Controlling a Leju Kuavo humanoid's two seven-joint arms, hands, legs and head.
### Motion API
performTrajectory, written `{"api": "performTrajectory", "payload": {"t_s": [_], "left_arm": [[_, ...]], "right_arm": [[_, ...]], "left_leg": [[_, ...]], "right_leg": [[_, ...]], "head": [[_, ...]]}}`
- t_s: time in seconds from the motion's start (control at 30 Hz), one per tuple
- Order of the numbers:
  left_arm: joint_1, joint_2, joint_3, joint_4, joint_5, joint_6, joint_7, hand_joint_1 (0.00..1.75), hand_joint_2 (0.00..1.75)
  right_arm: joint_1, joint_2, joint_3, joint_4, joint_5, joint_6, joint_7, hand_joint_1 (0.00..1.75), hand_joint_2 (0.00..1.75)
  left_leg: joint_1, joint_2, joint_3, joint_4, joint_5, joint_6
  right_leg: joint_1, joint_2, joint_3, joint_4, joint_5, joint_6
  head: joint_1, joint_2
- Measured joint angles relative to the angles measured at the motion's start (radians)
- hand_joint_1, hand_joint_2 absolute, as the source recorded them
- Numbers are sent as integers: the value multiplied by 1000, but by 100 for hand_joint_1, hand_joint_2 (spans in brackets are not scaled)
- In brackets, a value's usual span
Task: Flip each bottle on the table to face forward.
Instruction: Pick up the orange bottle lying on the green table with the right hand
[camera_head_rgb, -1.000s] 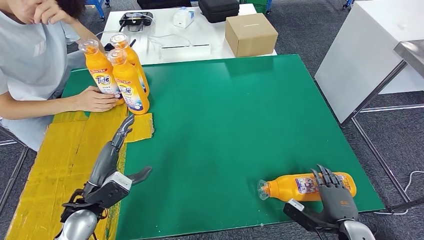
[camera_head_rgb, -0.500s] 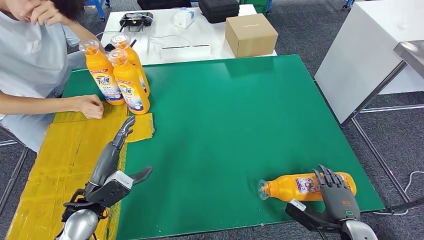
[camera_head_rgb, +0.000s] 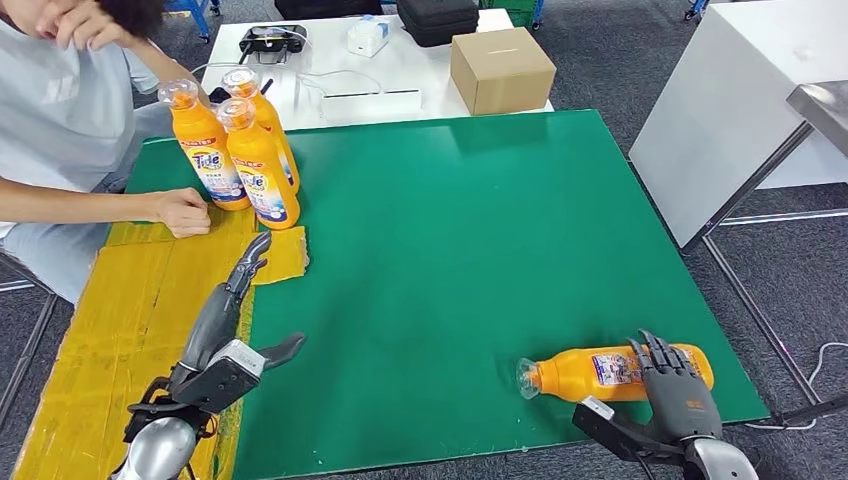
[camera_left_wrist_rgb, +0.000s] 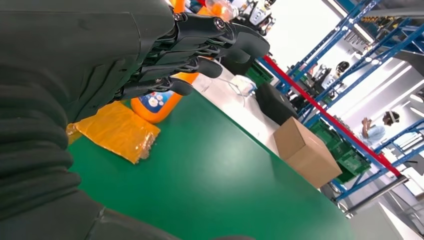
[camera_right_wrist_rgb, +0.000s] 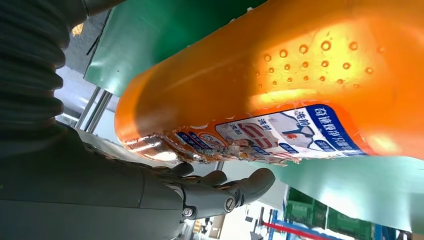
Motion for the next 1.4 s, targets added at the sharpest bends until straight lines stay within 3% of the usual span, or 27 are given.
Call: {"api": "performTrajectory", "payload": {"t_s": [0.07, 0.1, 0.43, 0.57, 0.77, 1.0, 1.1, 1.2, 1.4], "left_arm": [[-3, 0, -1, 4, 8, -4, -1, 0, 175], [-5, 0, -1, 7, 13, -6, -2, 0, 175], [-37, 0, -15, 44, 45, -21, -12, 0, 175], [-49, 0, -23, 59, 54, -21, -13, 0, 175], [-64, 0, -31, 77, 57, -21, -14, 0, 175], [-64, 0, -37, 80, 58, -18, -15, 0, 175], [-60, 0, -38, 78, 58, -16, -14, 0, 175], [-46, 0, -38, 67, 57, -16, -12, 0, 175], [-32, 0, -41, 49, 56, -19, -11, 0, 175]], "right_arm": [[0, -11, 3, 6, -14, 11, 0, 120, 175], [0, -17, 5, 11, -24, 19, 1, 144, 175], [-39, -101, 57, 85, -130, 59, -23, 144, 175], [-66, -122, 84, 116, -160, 60, -24, 158, 175], [-107, -135, 117, 165, -173, 57, -23, 173, 175], [-133, -134, 156, 208, -158, -11, -18, 175, 175], [-134, -113, 160, 216, -150, -85, -57, 175, 175], [-130, -53, 143, 198, -177, -170, -150, 175, 175], [-129, 49, 116, 145, -200, -194, -194, 175, 175]], "left_leg": [[0, 0, 0, 0, 0, 0], [0, 0, 0, 0, 0, 0], [0, -1, 7, 0, -3, 3], [0, -1, 10, 0, -4, 3], [3, 0, 15, 0, -5, 3], [3, 1, 19, 0, -6, 4], [3, 1, 19, 0, -6, 4], [3, 2, 16, 0, -5, 4], [4, 2, 13, 0, -4, 3]], "right_leg": [[0, 0, 0, 0, 0, 0], [0, 0, 0, 0, 0, 0], [-1, 0, -2, -2, -2, 3], [0, 0, 1, -4, -2, 3], [2, 0, 8, -8, -2, 3], [2, 0, 14, -10, -2, 3], [2, 0, 15, -10, -1, 4], [3, 2, 19, -10, 1, 3], [4, 4, 17, -10, 1, 2]], "head": [[0, 0], [0, 0], [0, 0], [0, 0], [0, 0], [1, 0], [1, 0], [0, 0], [0, 0]]}}
